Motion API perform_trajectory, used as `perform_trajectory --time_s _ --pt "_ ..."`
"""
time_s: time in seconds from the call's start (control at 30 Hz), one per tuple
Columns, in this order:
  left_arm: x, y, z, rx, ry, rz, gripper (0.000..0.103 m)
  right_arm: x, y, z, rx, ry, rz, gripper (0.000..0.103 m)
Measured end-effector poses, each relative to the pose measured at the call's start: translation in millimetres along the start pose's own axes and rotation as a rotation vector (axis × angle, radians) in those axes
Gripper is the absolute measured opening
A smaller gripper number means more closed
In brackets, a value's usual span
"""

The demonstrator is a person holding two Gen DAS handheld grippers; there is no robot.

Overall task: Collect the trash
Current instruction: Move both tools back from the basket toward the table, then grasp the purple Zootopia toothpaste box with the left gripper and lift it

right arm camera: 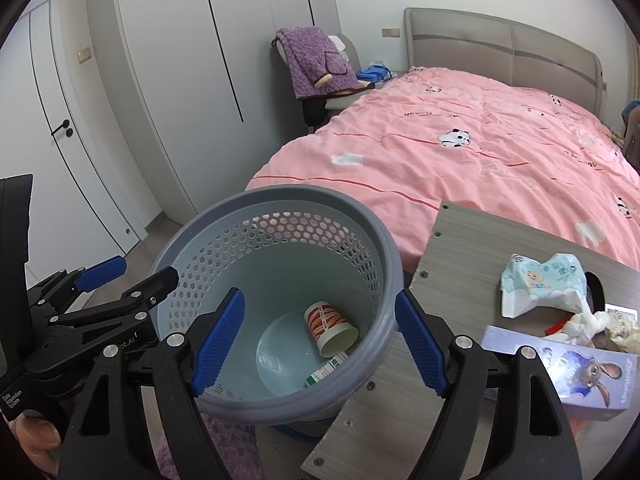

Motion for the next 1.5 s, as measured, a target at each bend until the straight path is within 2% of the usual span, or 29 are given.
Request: perform_trajectory --time_s 0.57,0.87,1.07,1.37,1.5 --pt "-9 -25 -65 -0.107 0.088 -0.01 0.071 -22 -54 -57 -0.092 0.082 -0.037 0.078" --pt "-18 -34 -109 -0.172 0.146 0.002 0.071 -46 -88 -113 -0.185 0.155 -0.052 0.079" --pt "-24 -31 -141 -0.215 0.194 0.031 0.071 -65 -97 -153 -0.239 0.209 -0.041 0.079" --pt "-25 -21 -197 -0.325 0.307 0.057 0.071 -93 -110 -199 -0.278 0.291 -0.018 0.079" --pt "-27 -16 -222 -0.425 0.386 0.08 0.071 -103 -116 -216 -0.292 0.328 -0.012 0.079"
Point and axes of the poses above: each gripper's, at about its wrist camera, not at the fingertips, and y roughly the way its jaws point, z to its left, x to its top, the point moved 6 cm from there along y, roughly the way its jaws point, and after that the axes turned 5 degrees about -x, right-handed, at the moved point
